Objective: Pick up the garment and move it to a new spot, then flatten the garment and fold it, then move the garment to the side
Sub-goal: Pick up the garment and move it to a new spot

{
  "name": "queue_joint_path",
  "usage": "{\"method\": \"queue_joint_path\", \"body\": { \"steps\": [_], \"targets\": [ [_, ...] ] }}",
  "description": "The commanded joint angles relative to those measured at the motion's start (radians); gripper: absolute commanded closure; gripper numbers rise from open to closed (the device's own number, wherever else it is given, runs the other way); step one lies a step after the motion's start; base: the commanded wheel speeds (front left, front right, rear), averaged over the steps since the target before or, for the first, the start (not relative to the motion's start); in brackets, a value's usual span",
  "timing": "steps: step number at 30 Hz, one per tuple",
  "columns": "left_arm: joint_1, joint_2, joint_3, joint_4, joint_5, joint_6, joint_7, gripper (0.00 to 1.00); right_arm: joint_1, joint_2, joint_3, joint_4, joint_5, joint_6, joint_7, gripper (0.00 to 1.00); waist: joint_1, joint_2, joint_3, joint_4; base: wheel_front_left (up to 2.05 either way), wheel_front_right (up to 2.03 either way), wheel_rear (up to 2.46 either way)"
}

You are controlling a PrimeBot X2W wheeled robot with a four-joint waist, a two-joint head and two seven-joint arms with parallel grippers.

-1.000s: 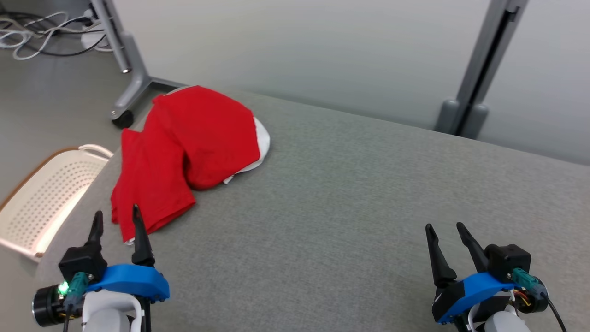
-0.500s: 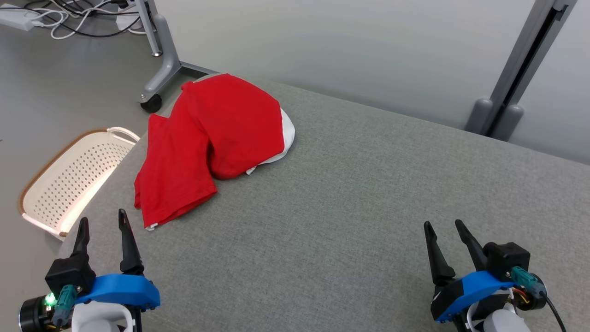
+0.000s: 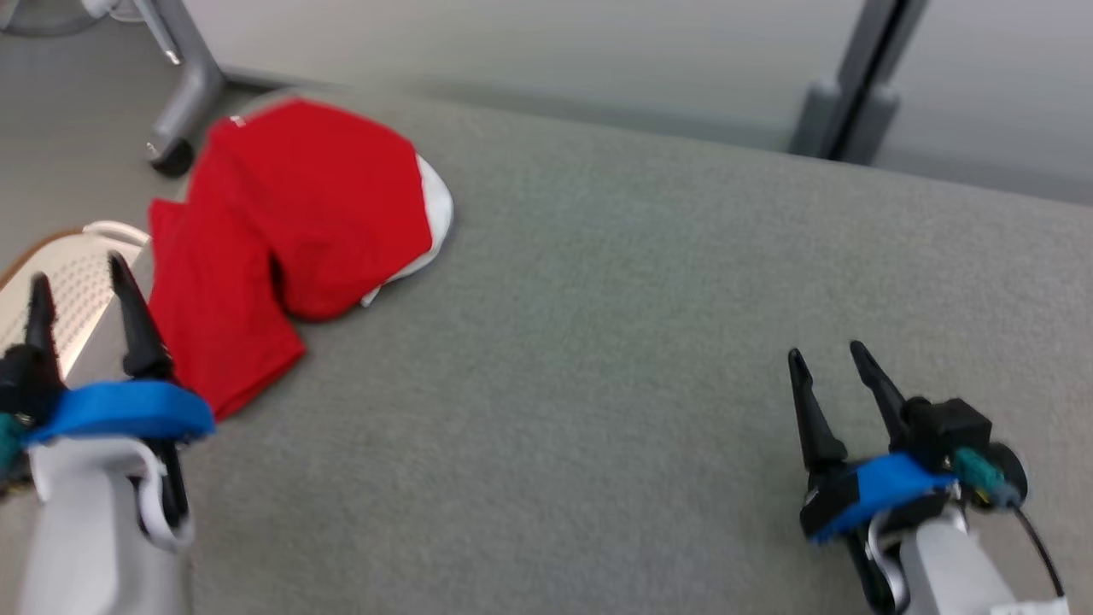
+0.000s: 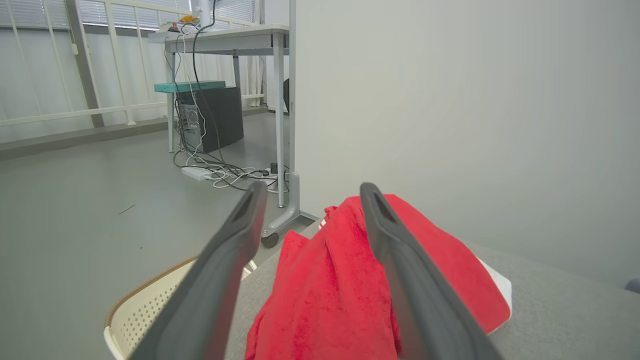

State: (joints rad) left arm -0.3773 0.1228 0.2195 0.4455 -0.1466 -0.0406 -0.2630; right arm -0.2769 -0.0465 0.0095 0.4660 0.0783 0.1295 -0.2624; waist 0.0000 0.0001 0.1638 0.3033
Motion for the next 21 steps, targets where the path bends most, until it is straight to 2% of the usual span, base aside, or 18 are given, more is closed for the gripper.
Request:
{"method": "queue_joint_path", "body": {
  "steps": [1,12,21],
  "targets": [
    [-0.041,0.007,0.010,0.003,-0.007,-0.003,-0.003,0.00,-0.022,-0.007,-0.001,-0.012,-0.013,0.002,-0.004,0.00,0.0000,-0.0001,0.012,-0.010,0.00,0.00,0.00],
    [-0.392,0.168,0.036,0.208,-0.026,-0.036,0.008,0.00,-0.083,-0.041,-0.006,-0.167,-0.051,0.001,-0.004,0.00,0.0000,-0.0001,0.204,-0.144,0.00,0.00,0.00],
    [-0.536,0.254,0.003,0.509,-0.028,-0.056,0.167,0.00,-0.084,-0.062,-0.007,-0.255,-0.046,0.001,-0.004,0.00,0.0000,-0.0001,0.282,-0.189,0.00,0.00,0.00]
  ]
}}
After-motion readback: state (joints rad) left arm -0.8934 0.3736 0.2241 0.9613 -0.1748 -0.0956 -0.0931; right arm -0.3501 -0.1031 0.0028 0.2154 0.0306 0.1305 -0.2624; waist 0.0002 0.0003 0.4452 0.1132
